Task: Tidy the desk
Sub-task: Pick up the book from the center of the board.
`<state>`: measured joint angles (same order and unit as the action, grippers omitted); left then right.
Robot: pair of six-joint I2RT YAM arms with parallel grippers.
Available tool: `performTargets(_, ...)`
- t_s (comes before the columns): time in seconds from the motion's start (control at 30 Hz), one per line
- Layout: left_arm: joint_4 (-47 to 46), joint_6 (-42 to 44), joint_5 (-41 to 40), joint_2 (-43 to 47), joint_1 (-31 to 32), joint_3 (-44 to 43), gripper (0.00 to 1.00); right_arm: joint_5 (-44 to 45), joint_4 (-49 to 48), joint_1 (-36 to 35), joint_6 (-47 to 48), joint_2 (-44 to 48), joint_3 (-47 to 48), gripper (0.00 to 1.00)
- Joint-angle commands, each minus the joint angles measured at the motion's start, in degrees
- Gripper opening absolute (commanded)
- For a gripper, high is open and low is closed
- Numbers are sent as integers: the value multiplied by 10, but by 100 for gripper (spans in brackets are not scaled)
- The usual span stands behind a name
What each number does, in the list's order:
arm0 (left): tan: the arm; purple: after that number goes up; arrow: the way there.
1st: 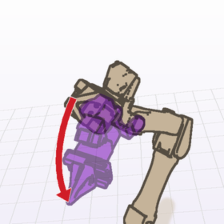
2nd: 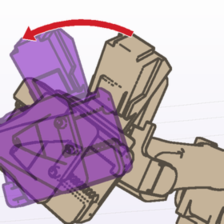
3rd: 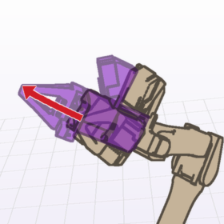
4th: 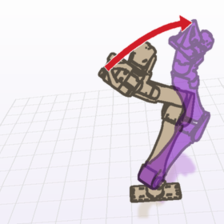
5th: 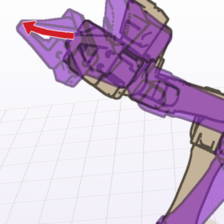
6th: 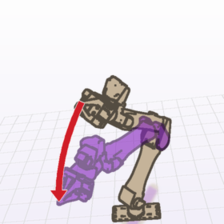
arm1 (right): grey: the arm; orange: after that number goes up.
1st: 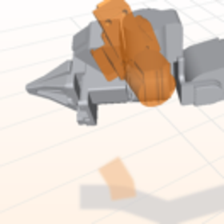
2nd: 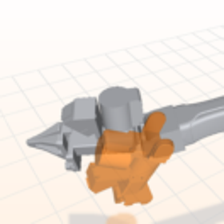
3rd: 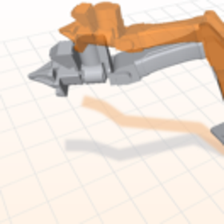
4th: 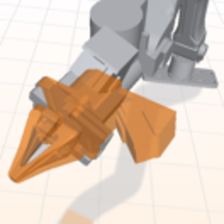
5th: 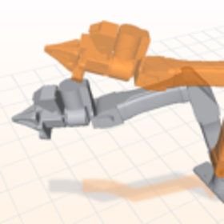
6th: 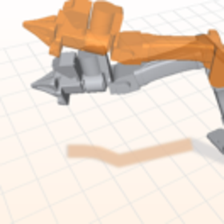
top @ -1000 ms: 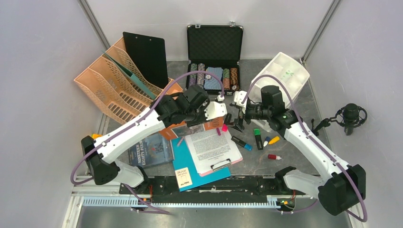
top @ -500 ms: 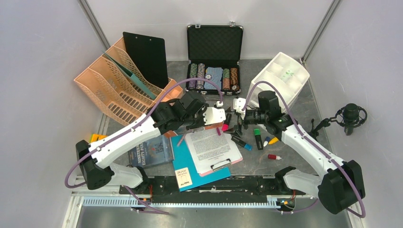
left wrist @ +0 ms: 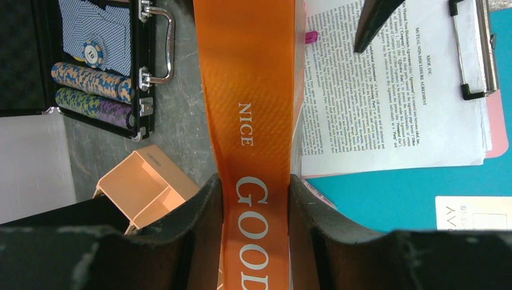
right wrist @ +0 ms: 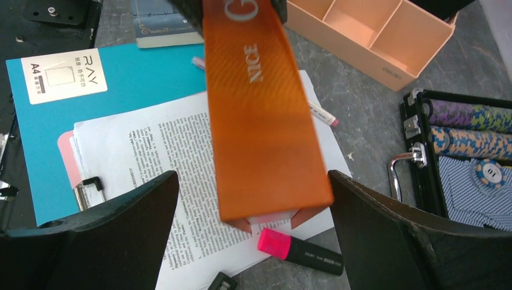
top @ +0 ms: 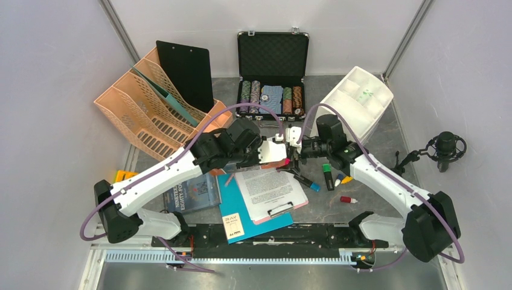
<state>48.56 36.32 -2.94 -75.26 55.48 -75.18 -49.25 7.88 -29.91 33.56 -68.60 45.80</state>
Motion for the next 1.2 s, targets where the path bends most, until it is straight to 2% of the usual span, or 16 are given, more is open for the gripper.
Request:
performTargets(0.0,-28,16,27,17,6,10,2,5,-8,-15,19,-18,47,98)
performTargets(0.07,-28,16,27,20,6,12,2,2,-8,-20,19,-28,53,94)
performTargets(0.3,-34,18,43,41,5,29,2,-7,3,-23,20,-50,54,54)
performTargets(0.4,-36,21,41,49,5,39,3,-5,29,-23,39,-54,62,33)
performTargets(0.5,-35,19,38,51,6,46,11,-2,60,-23,58,-58,76,3)
performTargets(0.53,-33,17,37,52,6,46,18,2,63,-23,59,-56,76,0)
performTargets(0.57,-30,15,36,53,5,47,26,5,66,-22,62,-54,74,0)
performTargets(0.6,-25,13,33,55,6,46,39,10,68,-23,66,-50,72,0)
performTargets(0.63,-22,12,31,58,6,47,57,13,71,-21,74,-47,70,0)
performTargets(0.67,-19,15,24,64,5,51,70,17,75,-21,81,-43,68,0)
performTargets(0.77,-9,31,-5,84,2,68,87,25,88,-13,101,-34,69,0)
performTargets(0.97,16,53,-6,120,-42,85,98,25,149,5,161,-33,90,0)
performTargets(1.17,34,79,21,132,-94,105,100,27,175,17,181,-34,102,0)
